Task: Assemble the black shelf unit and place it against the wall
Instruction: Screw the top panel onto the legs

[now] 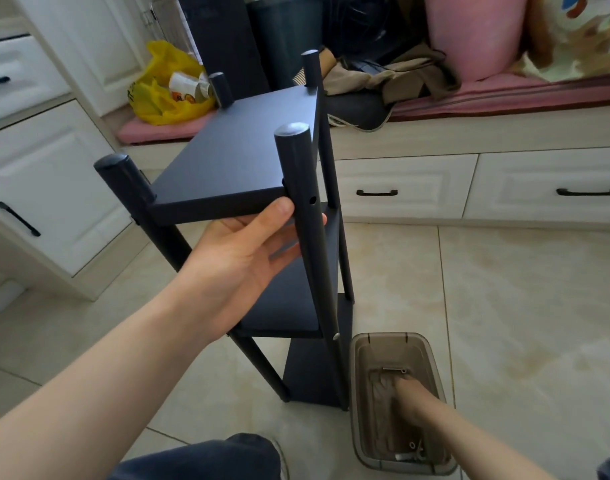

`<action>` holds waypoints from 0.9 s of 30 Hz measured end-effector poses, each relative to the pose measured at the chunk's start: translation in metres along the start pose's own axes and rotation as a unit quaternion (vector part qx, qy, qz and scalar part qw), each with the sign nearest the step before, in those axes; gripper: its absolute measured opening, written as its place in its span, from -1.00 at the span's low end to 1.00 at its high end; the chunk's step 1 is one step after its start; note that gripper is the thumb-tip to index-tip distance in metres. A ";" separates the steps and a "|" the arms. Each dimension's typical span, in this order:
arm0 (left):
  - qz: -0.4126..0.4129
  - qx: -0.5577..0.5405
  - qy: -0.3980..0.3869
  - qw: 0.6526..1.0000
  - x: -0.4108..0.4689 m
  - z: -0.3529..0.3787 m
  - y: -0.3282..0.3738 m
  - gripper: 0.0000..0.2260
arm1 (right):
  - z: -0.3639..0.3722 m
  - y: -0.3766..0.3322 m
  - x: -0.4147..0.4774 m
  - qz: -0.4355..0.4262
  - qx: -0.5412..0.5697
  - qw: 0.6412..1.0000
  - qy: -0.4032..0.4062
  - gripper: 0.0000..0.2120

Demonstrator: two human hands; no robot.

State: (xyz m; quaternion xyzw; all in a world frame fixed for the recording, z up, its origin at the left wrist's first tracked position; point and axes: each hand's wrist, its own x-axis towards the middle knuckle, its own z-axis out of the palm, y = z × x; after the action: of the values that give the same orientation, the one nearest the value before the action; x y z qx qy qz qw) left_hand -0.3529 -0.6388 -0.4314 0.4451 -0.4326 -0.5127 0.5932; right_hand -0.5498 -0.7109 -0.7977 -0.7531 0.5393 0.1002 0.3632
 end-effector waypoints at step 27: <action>-0.015 0.016 -0.056 0.998 0.013 -0.020 0.001 -0.68 | 0.027 0.015 0.054 -0.021 -0.099 0.994 0.045 -0.63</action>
State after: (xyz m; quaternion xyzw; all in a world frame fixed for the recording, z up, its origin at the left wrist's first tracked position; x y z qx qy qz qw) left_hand -0.3322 -0.6502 -0.4344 0.4320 -0.4667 -0.5385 0.5529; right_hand -0.5354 -0.7358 -0.8529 -0.8000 0.5270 0.1116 0.2643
